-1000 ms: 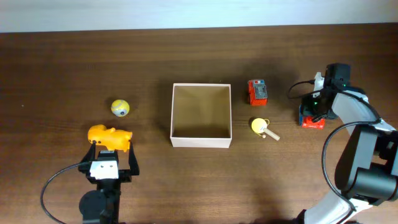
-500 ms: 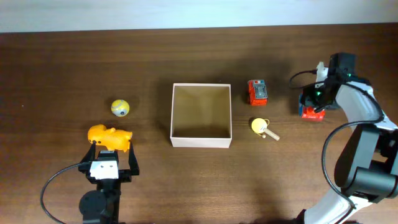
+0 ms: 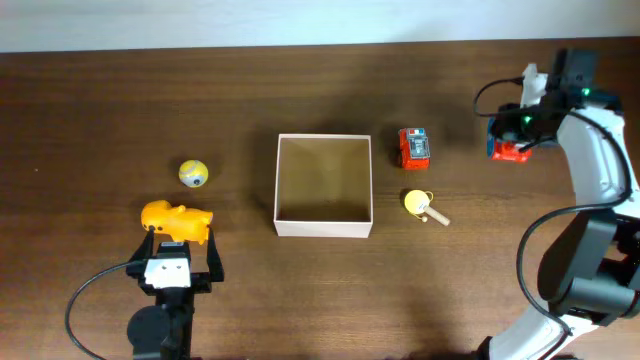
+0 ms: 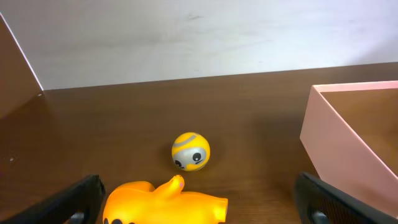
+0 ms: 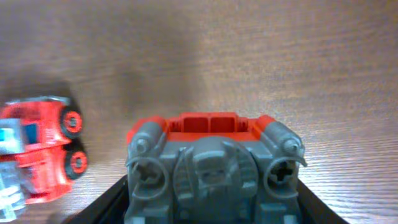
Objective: Pack container
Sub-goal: 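Lift the red toy robot with the right gripper, then carry the red toy robot left over the open box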
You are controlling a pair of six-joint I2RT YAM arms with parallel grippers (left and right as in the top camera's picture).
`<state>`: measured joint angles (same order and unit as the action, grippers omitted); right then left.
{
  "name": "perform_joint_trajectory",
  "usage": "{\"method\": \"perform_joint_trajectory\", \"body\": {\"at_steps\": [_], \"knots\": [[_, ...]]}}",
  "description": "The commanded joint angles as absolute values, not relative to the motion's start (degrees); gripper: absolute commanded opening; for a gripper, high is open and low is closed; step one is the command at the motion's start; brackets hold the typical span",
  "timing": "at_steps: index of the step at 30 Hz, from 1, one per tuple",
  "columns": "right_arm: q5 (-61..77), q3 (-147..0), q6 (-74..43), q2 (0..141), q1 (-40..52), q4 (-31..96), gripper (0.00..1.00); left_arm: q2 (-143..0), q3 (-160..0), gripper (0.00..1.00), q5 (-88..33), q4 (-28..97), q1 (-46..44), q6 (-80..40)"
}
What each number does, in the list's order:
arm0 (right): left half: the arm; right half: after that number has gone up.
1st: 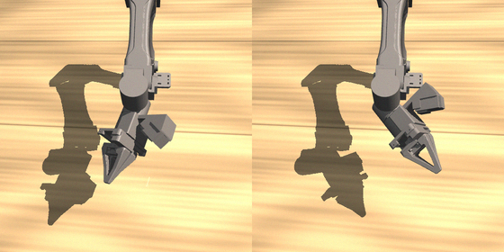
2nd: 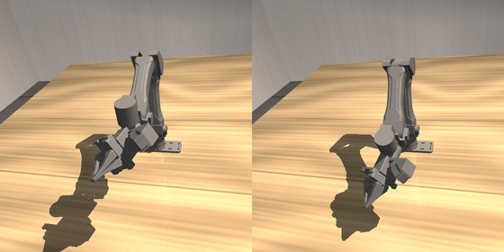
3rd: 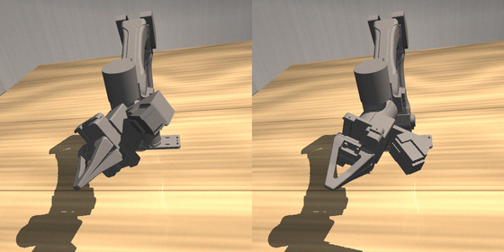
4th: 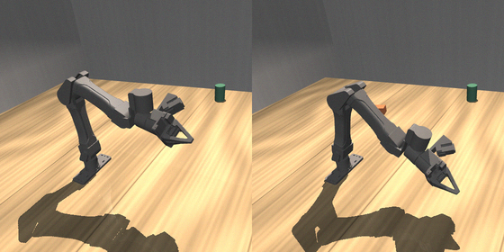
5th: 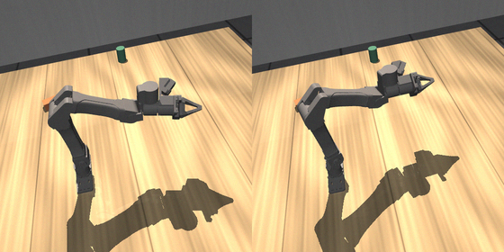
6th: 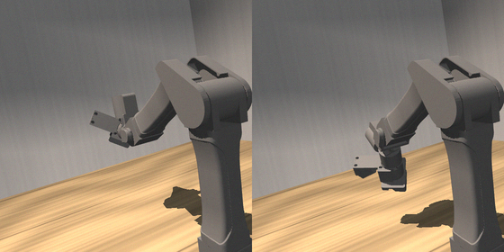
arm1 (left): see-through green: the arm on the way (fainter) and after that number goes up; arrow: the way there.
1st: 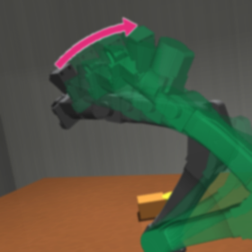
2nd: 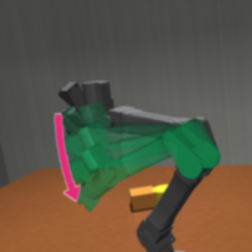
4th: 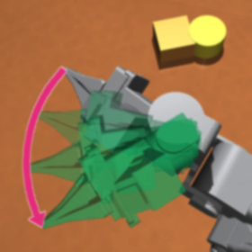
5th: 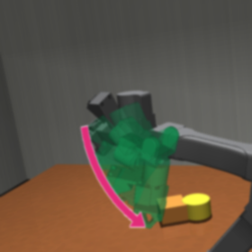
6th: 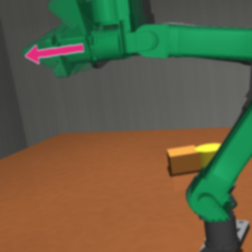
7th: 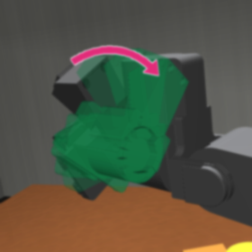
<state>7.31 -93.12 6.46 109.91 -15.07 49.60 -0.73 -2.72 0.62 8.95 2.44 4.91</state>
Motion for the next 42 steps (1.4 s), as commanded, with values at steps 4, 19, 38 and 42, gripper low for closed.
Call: {"method": "perform_joint_trajectory", "body": {"at_steps": [4, 19, 38, 42], "knots": [[10.0, -101.67, 6.61, 109.89, -12.27, 52.8, 0.5, -0.36, -2.48, 0.99, -0.05, 8.91, 2.79, 5.43], [10.41, -111.63, 6.55, 109.86, 5.32, 55.2, 0.5, -0.36, -2.48, 0.99, -0.05, 8.91, 2.79, 5.43], [10.33, -112.2, -11.31, 109.86, 23.64, 55.66, 0.5, -0.36, -2.48, 0.99, -0.05, 8.91, 2.79, 5.41], [9.26, -112.18, -14.72, 109.89, 26.24, 56.03, 0.5, -0.36, -2.48, 0.99, -0.05, 8.91, 2.79, 5.41]]}}
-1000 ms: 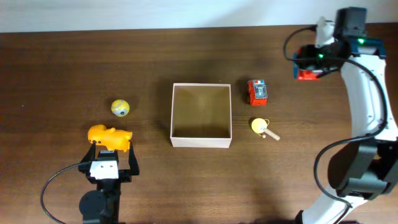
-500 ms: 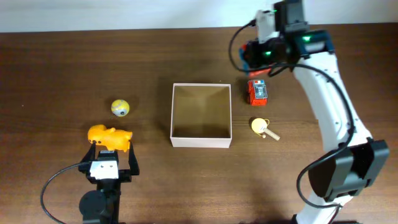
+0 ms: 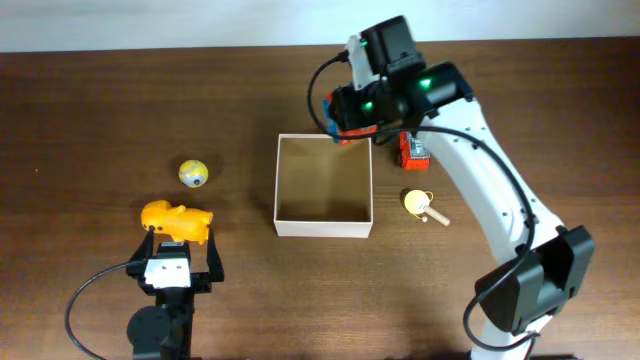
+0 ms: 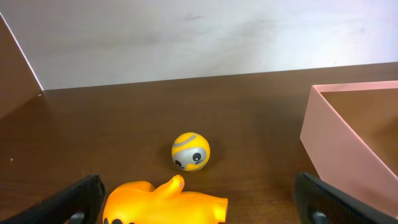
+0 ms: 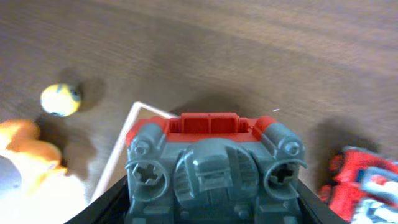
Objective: Pack container
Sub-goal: 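Carry the red toy robot left over the open box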
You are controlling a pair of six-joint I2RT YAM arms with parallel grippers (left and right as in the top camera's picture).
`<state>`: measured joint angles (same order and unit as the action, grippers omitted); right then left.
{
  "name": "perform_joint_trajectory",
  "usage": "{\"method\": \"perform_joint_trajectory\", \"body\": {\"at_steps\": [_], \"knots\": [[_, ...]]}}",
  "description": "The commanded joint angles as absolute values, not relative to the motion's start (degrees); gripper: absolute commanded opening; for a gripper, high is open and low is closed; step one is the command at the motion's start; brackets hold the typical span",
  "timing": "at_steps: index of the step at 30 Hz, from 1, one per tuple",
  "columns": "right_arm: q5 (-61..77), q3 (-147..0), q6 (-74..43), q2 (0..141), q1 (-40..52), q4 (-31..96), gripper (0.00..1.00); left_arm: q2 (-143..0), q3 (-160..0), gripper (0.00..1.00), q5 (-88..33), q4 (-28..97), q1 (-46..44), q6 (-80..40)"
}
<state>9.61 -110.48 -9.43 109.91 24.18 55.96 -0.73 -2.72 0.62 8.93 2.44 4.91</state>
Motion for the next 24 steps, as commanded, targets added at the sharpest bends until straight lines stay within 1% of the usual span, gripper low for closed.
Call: {"method": "perform_joint_trajectory", "body": {"at_steps": [1, 6, 15, 24], "knots": [[8.32, -112.16, -15.68, 109.89, 26.79, 56.14, 0.5, -0.36, -2.48, 0.99, -0.05, 8.91, 2.79, 5.41], [3.55, -111.5, -19.73, 110.02, 28.56, 56.64, 0.5, -0.36, -2.48, 0.99, -0.05, 8.91, 2.79, 5.41], [0.97, -104.95, -26.57, 110.1, 28.64, 55.44, 0.5, -0.36, -2.48, 0.99, -0.05, 8.91, 2.79, 5.41], [0.34, -96.97, -26.7, 110.13, 28.14, 50.22, 0.5, -0.36, -2.48, 0.99, -0.05, 8.91, 2.79, 5.43]]}}
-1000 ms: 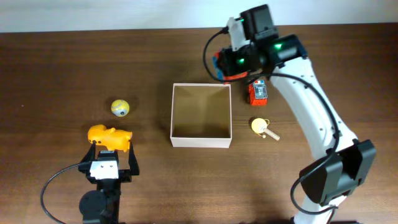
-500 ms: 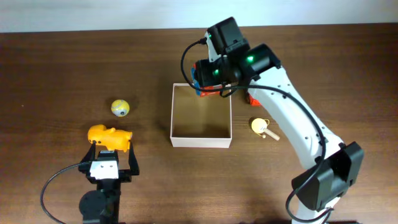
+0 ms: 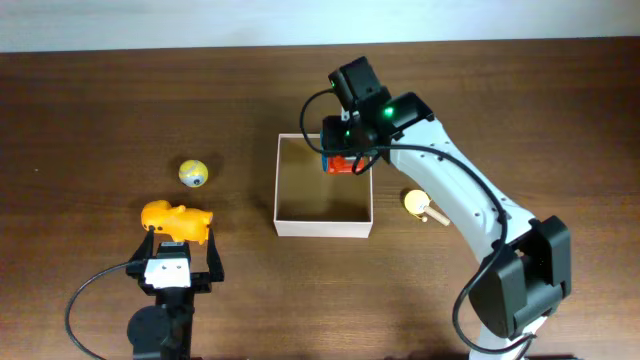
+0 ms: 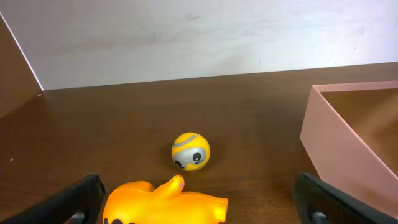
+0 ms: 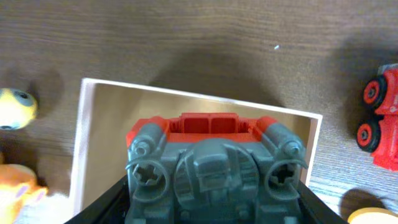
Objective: Pack container
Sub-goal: 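Carry the red toy robot left over the open box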
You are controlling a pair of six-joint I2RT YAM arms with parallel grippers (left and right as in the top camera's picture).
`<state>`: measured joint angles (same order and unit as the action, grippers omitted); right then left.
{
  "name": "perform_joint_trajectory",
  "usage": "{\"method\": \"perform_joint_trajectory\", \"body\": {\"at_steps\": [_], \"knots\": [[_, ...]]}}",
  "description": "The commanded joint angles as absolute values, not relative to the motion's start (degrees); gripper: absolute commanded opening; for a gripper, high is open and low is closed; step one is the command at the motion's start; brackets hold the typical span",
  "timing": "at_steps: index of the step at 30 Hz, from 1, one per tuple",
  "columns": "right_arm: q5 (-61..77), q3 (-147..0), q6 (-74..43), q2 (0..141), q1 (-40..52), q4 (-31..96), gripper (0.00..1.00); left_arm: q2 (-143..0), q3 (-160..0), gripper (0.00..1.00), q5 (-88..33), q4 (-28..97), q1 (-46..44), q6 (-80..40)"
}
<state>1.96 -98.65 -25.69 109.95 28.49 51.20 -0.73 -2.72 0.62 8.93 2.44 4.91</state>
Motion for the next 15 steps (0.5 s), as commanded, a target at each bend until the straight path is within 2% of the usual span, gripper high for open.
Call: {"method": "perform_joint_trajectory", "body": {"at_steps": [1, 15], "knots": [[0.03, -96.51, -26.7, 110.15, 28.1, 50.06, 0.5, -0.36, -2.48, 0.99, -0.05, 8.91, 2.79, 5.43], [-2.2, -92.53, -26.68, 113.32, 28.05, 47.72, 0.5, -0.36, -2.48, 0.99, -0.05, 8.91, 2.79, 5.43]]}}
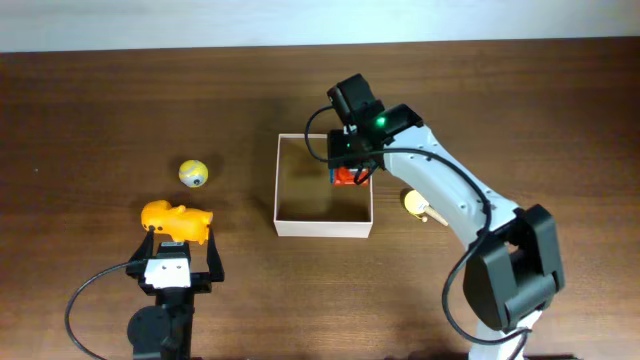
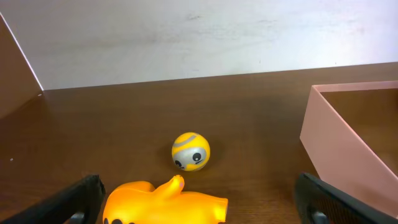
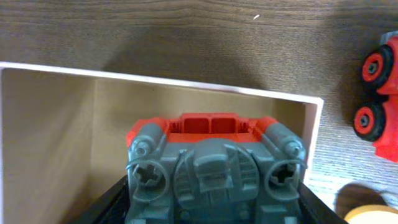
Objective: Pack container
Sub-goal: 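Carry the red toy robot left over the open box, then lower the red toy robot into the box with the right gripper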
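The white open box (image 1: pixel 290 228) stands mid-table. My right gripper (image 1: pixel 349 170) is shut on a red and grey toy vehicle (image 3: pixel 214 168) and holds it inside the box's right half, just within the back wall (image 3: pixel 186 85). Whether the toy touches the floor is hidden. Right of the box lies a red toy truck (image 3: pixel 379 87), under the arm in the overhead view. At the front left my left gripper (image 1: pixel 180 262) is open just behind an orange toy animal (image 2: pixel 165 202). A yellow ball with a face (image 2: pixel 191 151) sits beyond it.
A small yellow toy with a wooden stick (image 1: pixel 420 205) lies right of the box, near its front corner. The box's pink-lit side wall (image 2: pixel 342 149) fills the right of the left wrist view. Dark wooden table (image 1: pixel 90 110) all round.
My right gripper, still shut on the red and grey toy, has come lower into the box and slightly toward its front right. The left arm and the other toys stayed put.
First my right gripper held the red and grey toy at the table's far right, past the red truck. Later it was by the box's back right corner, then over the box's back part, and now it is down inside the box. The left arm never moved.
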You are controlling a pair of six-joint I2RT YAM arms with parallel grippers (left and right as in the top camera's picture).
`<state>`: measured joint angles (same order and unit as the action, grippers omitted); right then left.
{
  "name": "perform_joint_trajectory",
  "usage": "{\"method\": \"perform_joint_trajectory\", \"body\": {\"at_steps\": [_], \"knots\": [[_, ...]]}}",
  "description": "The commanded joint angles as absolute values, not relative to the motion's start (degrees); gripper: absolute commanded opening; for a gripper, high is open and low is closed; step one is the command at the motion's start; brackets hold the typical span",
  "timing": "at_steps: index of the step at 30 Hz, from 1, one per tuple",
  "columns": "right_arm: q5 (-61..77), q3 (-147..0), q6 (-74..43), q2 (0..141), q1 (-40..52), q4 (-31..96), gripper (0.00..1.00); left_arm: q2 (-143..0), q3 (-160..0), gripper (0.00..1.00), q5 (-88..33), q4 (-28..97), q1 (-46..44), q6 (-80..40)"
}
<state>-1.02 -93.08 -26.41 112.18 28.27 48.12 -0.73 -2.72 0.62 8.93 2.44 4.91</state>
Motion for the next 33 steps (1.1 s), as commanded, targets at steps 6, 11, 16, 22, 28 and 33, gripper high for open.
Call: {"method": "perform_joint_trajectory", "body": {"at_steps": [6, 11, 16, 22, 28, 33], "knots": [[-2.22, -92.51, -26.68, 115.35, 28.08, 47.46, 0.5, -0.36, -2.48, 0.99, -0.05, 8.91, 2.79, 5.43], [-2.17, -92.51, -26.72, 116.57, 28.08, 47.07, 0.5, -0.36, -2.48, 0.99, -0.05, 8.91, 2.79, 5.43], [-2.0, -92.51, -27.16, 117.86, 28.12, 47.09, 0.5, -0.36, -2.48, 0.99, -0.05, 8.91, 2.79, 5.41], [-2.0, -92.51, -27.14, 117.93, 28.12, 46.74, 0.59, -0.36, -2.48, 0.99, -0.05, 8.91, 2.79, 5.43], [-1.98, -92.51, -27.14, 117.93, 28.12, 46.0, 0.7, -0.36, -2.48, 0.99, -0.05, 8.91, 2.79, 5.43], [-1.76, -92.51, -27.11, 117.93, 28.12, 45.15, 0.73, -0.36, -2.48, 0.99, -0.05, 8.91, 2.79, 5.41]]}}
